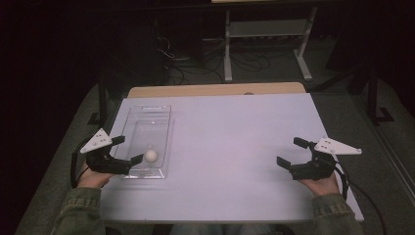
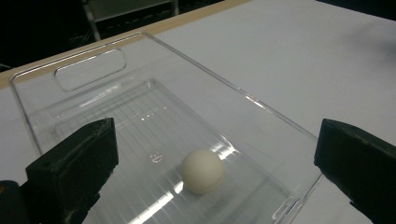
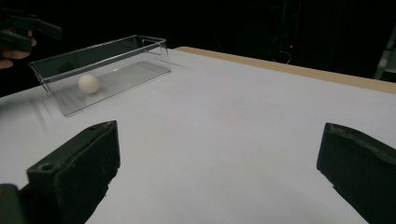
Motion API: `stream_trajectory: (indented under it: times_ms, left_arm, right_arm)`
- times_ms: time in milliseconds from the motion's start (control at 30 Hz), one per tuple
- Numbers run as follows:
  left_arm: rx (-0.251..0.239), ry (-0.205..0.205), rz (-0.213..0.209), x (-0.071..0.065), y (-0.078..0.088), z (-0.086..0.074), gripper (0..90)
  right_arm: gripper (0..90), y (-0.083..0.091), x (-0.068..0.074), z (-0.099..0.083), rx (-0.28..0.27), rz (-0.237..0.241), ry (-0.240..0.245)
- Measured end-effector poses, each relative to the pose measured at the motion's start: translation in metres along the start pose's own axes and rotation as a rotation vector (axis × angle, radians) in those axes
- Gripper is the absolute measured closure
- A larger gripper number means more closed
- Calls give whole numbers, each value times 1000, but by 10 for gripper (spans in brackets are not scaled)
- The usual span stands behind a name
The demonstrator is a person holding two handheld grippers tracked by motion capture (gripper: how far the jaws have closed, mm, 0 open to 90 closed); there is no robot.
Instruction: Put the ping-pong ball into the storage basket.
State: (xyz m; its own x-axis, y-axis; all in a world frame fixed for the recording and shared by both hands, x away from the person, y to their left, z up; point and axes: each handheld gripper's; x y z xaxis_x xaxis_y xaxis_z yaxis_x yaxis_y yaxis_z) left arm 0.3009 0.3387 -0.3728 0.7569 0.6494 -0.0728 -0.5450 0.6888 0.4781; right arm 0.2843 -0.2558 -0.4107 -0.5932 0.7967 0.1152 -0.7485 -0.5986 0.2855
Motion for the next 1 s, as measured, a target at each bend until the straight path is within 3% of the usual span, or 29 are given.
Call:
stream_trajectory:
  times_ms: [300, 467, 600, 767, 1000]
  left_arm:
    - [-90, 48, 26, -2, 3, -12, 0]
    - [-104, 34, 73, -9, 0, -21, 0]
    - [-146, 47, 92, -13, 2, -25, 0]
    - [-205, 84, 98, -13, 5, -28, 0]
    - [-241, 104, 129, -10, 8, -31, 0]
  right_arm:
    - [0, 0, 0, 0, 0, 0, 0]
    - [0, 1, 0, 0, -5, 1, 2]
    - [0, 2, 1, 1, -7, 2, 0]
    - [0, 3, 1, 0, -10, 1, -1]
    - [0, 4, 2, 0, -14, 0, -5]
Point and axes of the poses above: each handheld gripper's, and its own axes: y roughly backward along the jaws, z roughly out of its top, x roughly to its left, and after that the axes turned 8 degrees about -z, right-handed
